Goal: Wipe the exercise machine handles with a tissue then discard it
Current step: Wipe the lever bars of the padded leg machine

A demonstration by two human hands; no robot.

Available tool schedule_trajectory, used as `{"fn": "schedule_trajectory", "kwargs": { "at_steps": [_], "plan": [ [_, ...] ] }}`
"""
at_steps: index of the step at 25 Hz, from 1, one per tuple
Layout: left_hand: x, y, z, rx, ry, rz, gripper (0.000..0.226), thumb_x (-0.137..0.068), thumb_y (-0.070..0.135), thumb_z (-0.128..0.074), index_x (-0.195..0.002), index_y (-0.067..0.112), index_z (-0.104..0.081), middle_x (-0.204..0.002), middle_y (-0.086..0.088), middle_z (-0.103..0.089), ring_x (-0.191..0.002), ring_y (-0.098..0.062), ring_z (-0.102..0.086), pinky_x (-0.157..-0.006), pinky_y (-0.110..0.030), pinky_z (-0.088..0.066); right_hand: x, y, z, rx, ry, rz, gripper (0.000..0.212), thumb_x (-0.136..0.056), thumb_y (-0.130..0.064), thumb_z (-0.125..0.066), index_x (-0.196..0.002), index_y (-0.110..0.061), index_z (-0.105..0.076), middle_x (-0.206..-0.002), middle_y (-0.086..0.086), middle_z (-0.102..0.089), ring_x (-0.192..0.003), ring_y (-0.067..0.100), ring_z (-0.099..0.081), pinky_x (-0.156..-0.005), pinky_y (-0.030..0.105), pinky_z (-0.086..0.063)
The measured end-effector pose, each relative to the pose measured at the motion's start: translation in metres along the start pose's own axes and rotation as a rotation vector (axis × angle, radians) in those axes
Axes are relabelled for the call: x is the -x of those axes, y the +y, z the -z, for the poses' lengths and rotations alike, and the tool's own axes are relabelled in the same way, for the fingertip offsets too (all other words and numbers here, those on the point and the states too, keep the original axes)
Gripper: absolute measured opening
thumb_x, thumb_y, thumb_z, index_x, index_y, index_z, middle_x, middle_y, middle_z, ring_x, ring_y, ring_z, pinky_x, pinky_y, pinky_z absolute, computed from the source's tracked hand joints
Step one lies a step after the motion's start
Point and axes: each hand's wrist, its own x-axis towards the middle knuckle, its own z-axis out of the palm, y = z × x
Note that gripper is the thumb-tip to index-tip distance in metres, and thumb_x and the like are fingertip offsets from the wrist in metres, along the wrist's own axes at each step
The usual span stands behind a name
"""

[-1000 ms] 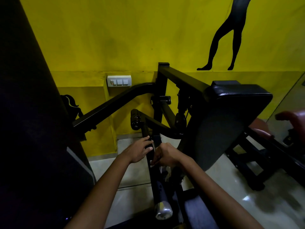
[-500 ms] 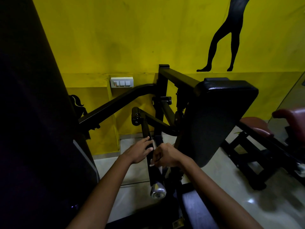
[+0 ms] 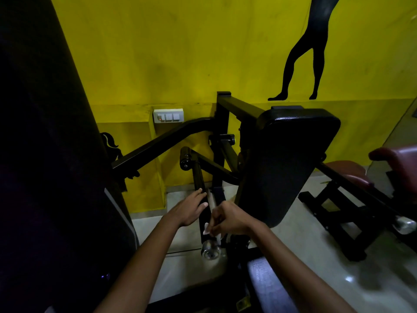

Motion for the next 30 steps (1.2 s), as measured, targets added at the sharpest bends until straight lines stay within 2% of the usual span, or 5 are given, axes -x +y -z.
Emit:
{"fn": "schedule_trajectory", "kwargs": {
  "at_steps": [5, 8, 16, 22, 30],
  "plan": [
    [0.002, 0.002, 0.002, -0.008, 0.010, -0.010, 0.052, -0.103, 0.035, -0.033, -0.149, 0.014, -0.026, -0.159, -0.004, -0.013, -0.145, -0.019, -0.018, -0.112, -0.031, -0.023, 0.001, -0.001, 0.001, -0.010, -0.044, -0.035, 0.015, -0.080, -0.001, -0.069, -0.092, 0.006, -0.069, -0.091, 0.016, -0.072, -0.077, 0.014, -0.069, -0.064, 0.020, -0.055],
    [0.002, -0.001, 0.003, -0.014, 0.010, -0.020, 0.052, -0.102, 0.037, -0.035, -0.149, 0.015, -0.027, -0.159, -0.003, -0.015, -0.145, -0.017, -0.019, -0.112, -0.029, -0.023, 0.000, -0.006, 0.006, 0.017, -0.030, -0.029, 0.010, -0.081, -0.011, -0.071, -0.088, -0.004, -0.069, -0.073, -0.001, -0.066, -0.059, -0.004, -0.061, -0.053, 0.010, -0.046],
    [-0.024, -0.027, 0.020, 0.009, 0.070, 0.006, 0.050, -0.101, 0.029, -0.041, -0.147, 0.013, -0.030, -0.157, -0.005, -0.021, -0.143, -0.020, -0.023, -0.112, -0.032, -0.026, -0.045, 0.001, 0.018, 0.186, 0.352, 0.030, 0.012, -0.084, -0.019, -0.068, -0.089, -0.008, -0.065, -0.083, 0.004, -0.065, -0.074, 0.012, -0.059, -0.063, 0.023, -0.045],
    [-0.070, -0.064, 0.040, -0.008, 0.098, 0.003, 0.048, -0.101, 0.026, -0.041, -0.146, 0.012, -0.031, -0.157, -0.005, -0.022, -0.144, -0.019, -0.023, -0.112, -0.032, -0.027, -0.108, 0.013, 0.024, 0.212, 0.543, -0.025, 0.011, -0.084, -0.002, -0.060, -0.093, -0.009, -0.059, -0.087, 0.003, -0.061, -0.078, 0.010, -0.053, -0.052, 0.008, -0.029],
    [-0.150, -0.099, 0.065, -0.052, 0.069, -0.055, 0.049, -0.103, 0.022, -0.037, -0.148, 0.007, -0.026, -0.158, -0.009, -0.015, -0.147, -0.021, -0.008, -0.115, -0.028, -0.013, -0.199, 0.029, 0.039, 0.205, 0.692, -0.058, 0.022, -0.090, -0.008, -0.055, -0.106, -0.013, -0.068, -0.100, 0.004, -0.070, -0.091, 0.015, -0.065, -0.074, 0.024, -0.053]
  ]
}}
